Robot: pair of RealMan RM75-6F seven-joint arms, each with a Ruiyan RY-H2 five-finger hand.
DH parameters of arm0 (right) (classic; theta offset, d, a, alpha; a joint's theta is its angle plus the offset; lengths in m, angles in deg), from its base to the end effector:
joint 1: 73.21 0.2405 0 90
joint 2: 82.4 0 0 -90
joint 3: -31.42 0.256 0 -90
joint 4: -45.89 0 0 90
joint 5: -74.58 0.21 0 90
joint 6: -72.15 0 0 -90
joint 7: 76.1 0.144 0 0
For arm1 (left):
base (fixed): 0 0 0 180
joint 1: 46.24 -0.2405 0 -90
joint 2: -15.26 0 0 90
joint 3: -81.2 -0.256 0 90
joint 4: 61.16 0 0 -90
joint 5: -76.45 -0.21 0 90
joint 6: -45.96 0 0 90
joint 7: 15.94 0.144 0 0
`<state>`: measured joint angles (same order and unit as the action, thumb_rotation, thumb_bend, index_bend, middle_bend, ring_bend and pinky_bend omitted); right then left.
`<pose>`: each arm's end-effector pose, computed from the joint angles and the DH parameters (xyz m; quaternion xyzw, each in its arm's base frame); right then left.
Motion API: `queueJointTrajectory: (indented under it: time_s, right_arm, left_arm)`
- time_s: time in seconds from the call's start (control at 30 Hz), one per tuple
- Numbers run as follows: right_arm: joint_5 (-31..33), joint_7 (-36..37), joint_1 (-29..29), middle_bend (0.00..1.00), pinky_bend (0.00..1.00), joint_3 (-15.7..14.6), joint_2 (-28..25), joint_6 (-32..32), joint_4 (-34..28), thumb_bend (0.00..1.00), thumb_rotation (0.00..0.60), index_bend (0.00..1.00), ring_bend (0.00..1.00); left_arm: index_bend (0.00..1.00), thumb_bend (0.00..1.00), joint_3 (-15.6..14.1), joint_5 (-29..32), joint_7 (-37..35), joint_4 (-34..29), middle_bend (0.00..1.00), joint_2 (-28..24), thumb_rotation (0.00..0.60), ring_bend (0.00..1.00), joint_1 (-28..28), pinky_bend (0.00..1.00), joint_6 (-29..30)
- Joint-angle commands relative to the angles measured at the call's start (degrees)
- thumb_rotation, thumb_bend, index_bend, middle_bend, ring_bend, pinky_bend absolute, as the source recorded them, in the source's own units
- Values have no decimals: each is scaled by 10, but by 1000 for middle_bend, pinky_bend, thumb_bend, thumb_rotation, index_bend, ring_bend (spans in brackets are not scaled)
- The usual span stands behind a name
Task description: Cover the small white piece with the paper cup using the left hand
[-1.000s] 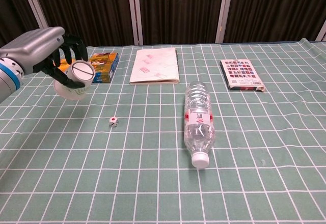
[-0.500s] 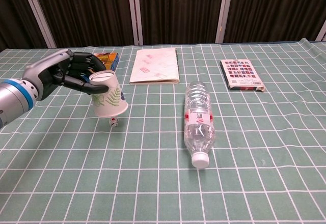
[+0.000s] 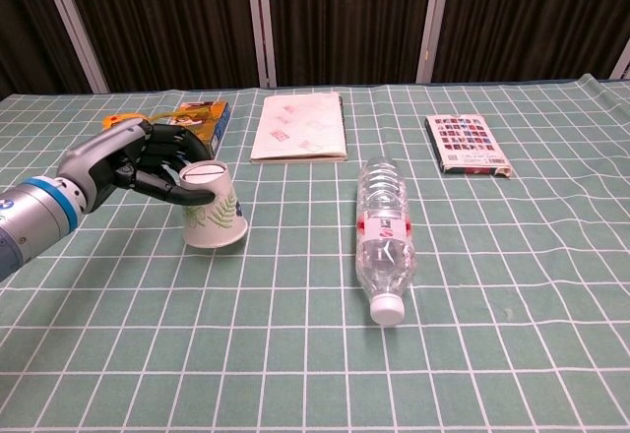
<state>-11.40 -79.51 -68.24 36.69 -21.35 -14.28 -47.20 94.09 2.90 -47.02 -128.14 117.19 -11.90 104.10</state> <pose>-0.3064 -0.1902 0.1841 0.5991 -0.3373 0.3819 0.6177 -0.1899 0.3357 -0.0547 -0.4982 -0.6276 -0.5317 0.2741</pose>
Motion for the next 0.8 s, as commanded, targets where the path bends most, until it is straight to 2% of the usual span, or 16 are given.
queueJointTrajectory:
  time_s: [0.03, 0.07, 0.1, 0.13, 0.17, 0.4, 0.57, 0.67, 0.8]
  right_arm:
    - [0, 1, 0, 0, 0, 0, 0, 0, 0, 0, 600, 0, 0]
    - [1, 1, 0, 0, 0, 0, 0, 0, 0, 0, 600, 0, 0]
    - [1, 1, 0, 0, 0, 0, 0, 0, 0, 0, 600, 0, 0]
    - [1, 1, 0, 0, 0, 0, 0, 0, 0, 0, 600, 0, 0]
    - [1, 1, 0, 0, 0, 0, -1, 0, 0, 0, 600, 0, 0]
    - [-3, 1, -2, 0, 0, 0, -2, -4, -4, 0, 600, 0, 0]
    - [-10, 3, -4, 0, 0, -2, -5, -9, -7, 0, 600, 0, 0]
    - [-15, 5, -7, 0, 0, -3, -8, -16, -9, 0, 600, 0, 0]
    - [-30, 5, -8, 0, 0, -7, -10, -24, -18, 0, 600, 0, 0]
  left_arm:
    - [331, 0, -12, -17, -6, 15, 230, 2, 600, 218, 3, 311, -6]
    - [204, 0, -14, -21, -4, 19, 108, 2, 600, 100, 4, 174, -4]
    - [94, 0, -16, -26, 0, 23, 27, 3, 600, 21, 4, 70, 0]
    - [29, 0, -17, -28, 1, 25, 0, 4, 600, 0, 3, 13, 4]
    - [7, 0, -16, -31, 4, 25, 0, 3, 600, 0, 1, 1, 11]
    - [0, 0, -8, -55, 26, -28, 0, -44, 600, 0, -16, 0, 72]
    - [0, 0, -6, -83, 64, -88, 0, -111, 600, 0, -42, 0, 135]
    - [0, 0, -14, -88, 118, -142, 0, -183, 600, 0, -72, 0, 165]
    - [0, 0, -41, -62, 287, -214, 0, -299, 600, 0, -149, 0, 231]
